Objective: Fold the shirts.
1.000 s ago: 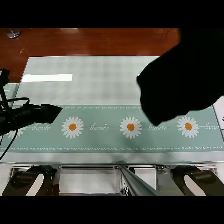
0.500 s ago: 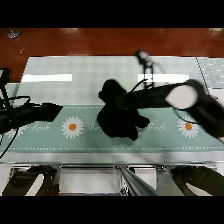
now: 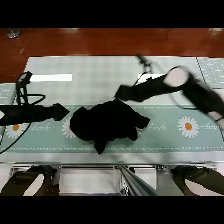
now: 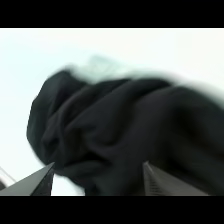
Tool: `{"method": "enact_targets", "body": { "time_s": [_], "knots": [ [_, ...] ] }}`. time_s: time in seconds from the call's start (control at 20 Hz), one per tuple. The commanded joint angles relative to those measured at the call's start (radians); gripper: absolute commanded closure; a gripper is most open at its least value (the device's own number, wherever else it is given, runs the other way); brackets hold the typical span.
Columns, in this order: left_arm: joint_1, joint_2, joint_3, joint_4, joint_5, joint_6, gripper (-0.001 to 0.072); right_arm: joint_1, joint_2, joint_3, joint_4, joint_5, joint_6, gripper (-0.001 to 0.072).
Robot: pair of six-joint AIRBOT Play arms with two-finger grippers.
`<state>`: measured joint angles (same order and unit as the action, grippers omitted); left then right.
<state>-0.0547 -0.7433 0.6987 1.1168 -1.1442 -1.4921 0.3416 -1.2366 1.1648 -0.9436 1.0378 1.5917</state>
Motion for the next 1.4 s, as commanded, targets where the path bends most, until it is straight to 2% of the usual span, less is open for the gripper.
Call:
{"method": "enact_targets", "body": {
  "time_s": [0.0, 0.1, 0.15, 0.2, 0.3, 0.35, 0.45, 0.65, 0.75, 0.8, 0.85, 0.9, 1.0, 1.2, 1.35],
  "knots": [
    [0.0, -0.108, -0.026, -0.003, -0.122, 0.027, 0.0006, -0.371, 0.172, 0.036, -0.251, 0.253, -0.041, 0.0077],
    [0.0, -0.134, -0.111, -0.006, -0.09, 0.026, 0.0006, -0.616, 0.275, -0.048, -0.377, 0.345, -0.092, 0.0077],
    [0.006, -0.145, -0.157, -0.022, -0.063, 0.027, 0.0006, -0.714, 0.328, -0.135, -0.373, 0.32, -0.084, 0.0078],
    [0.025, -0.158, -0.211, -0.074, -0.032, 0.046, 0.0006, -0.801, 0.39, -0.254, -0.329, 0.252, -0.053, 0.0078],
    [0.094, -0.162, -0.326, -0.272, 0.069, 0.111, 0.0006, -0.871, 0.48, -0.494, -0.11, 0.149, -0.116, 0.0079],
    [0.126, -0.156, -0.385, -0.411, 0.124, 0.188, 0.0006, -0.868, 0.503, -0.587, -0.022, 0.13, -0.161, 0.0079],
    [0.172, -0.165, -0.484, -0.716, 0.148, 0.409, 0.0006, -0.838, 0.513, -0.702, 0.091, 0.132, -0.232, 0.0079],
    [0.09, -0.254, -0.512, -0.842, 0.121, 0.63, 0.0007, -0.738, 0.512, -0.77, 0.098, 0.072, -0.235, 0.0079],
    [0.05, -0.293, -0.51, -0.99, 0.124, 0.751, 0.0011, -0.685, 0.512, -0.77, 0.099, 0.027, -0.2, 0.0079],
    [0.048, -0.315, -0.499, -1.034, 0.123, 0.769, 0.0085, -0.658, 0.506, -0.77, 0.099, 0.008, -0.183, 0.0079],
    [0.048, -0.337, -0.48, -1.032, 0.114, 0.777, 0.0547, -0.629, 0.493, -0.77, 0.101, -0.008, -0.169, 0.0079],
    [0.048, -0.357, -0.46, -1.032, 0.091, 0.807, 0.0682, -0.594, 0.469, -0.77, 0.118, -0.02, -0.164, 0.0079],
    [0.048, -0.381, -0.418, -1.031, 0.031, 0.827, 0.0679, -0.515, 0.403, -0.77, 0.201, -0.056, -0.182, 0.0079],
    [0.048, -0.381, -0.374, -1.032, 0.016, 0.826, 0.0679, -0.343, 0.242, -0.758, 0.415, -0.189, -0.261, 0.0079],
    [0.048, -0.381, -0.374, -1.031, 0.015, 0.826, 0.0679, -0.237, 0.111, -0.693, 0.447, -0.227, -0.271, 0.0079]
  ]
}}
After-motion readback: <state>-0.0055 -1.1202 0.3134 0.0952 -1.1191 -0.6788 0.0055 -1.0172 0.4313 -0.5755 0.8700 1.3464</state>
